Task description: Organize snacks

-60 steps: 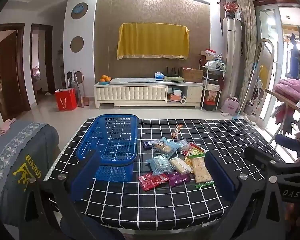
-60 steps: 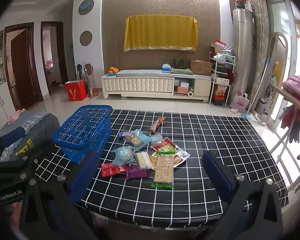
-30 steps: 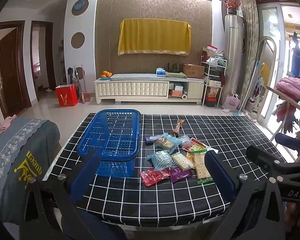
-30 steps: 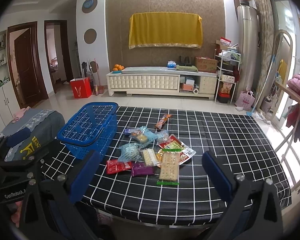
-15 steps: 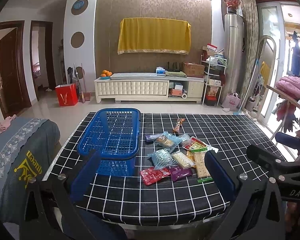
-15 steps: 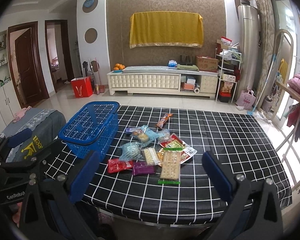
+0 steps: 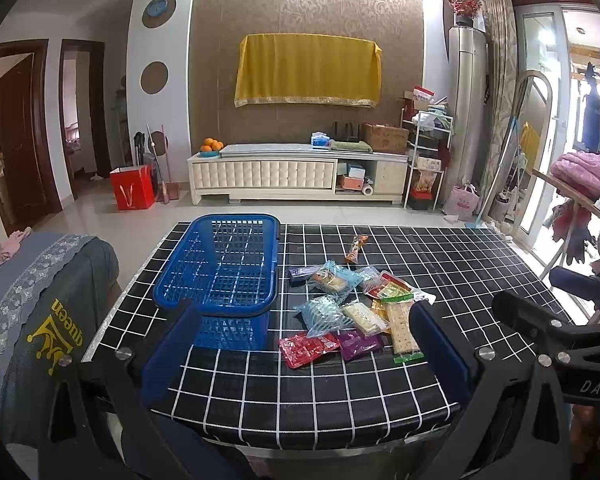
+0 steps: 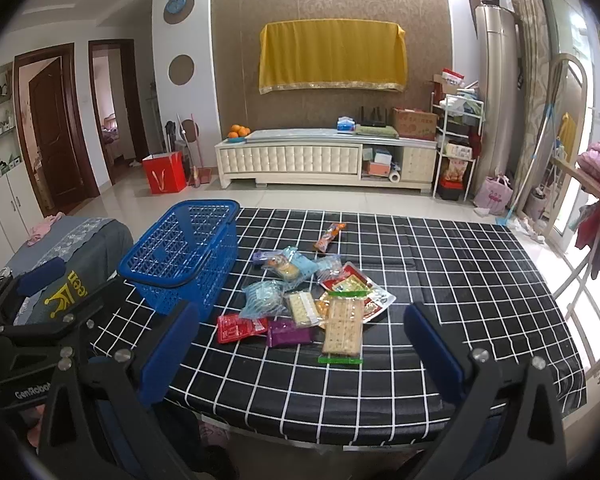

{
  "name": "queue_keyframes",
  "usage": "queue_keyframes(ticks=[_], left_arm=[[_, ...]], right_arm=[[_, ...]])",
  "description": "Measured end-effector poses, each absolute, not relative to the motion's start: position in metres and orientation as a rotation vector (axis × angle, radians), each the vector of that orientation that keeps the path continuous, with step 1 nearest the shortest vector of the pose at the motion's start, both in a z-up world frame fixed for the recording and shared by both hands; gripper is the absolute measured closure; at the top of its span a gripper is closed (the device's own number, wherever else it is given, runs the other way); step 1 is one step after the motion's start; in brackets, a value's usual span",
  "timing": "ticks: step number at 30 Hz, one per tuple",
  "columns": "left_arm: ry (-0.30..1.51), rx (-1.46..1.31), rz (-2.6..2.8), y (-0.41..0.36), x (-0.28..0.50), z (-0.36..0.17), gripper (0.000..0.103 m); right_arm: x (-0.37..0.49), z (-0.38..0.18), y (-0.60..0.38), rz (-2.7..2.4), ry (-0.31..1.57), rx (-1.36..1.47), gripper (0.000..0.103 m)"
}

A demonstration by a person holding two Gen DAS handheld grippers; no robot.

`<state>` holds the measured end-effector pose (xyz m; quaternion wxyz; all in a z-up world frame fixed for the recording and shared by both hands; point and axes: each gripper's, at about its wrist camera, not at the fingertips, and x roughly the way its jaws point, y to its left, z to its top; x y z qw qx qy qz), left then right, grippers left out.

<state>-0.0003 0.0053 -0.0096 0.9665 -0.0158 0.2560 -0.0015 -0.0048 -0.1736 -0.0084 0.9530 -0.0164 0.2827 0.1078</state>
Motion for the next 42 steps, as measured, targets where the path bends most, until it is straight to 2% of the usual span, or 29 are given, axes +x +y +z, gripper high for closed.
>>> queue_keyframes(ticks=[28,42], left_arm=[[0.522,-0.039,0.003,0.004,0.003,-0.005,0.0],[0.532,-0.014,-0.023,-0.008,0.051,0.019,0.0]], right_arm=[[-0.003,-0.006,-0.172,0.226,0.576,-0.034,0.0],[0.027,0.019,-0.194,0.179,0.491,-0.013,0.0]])
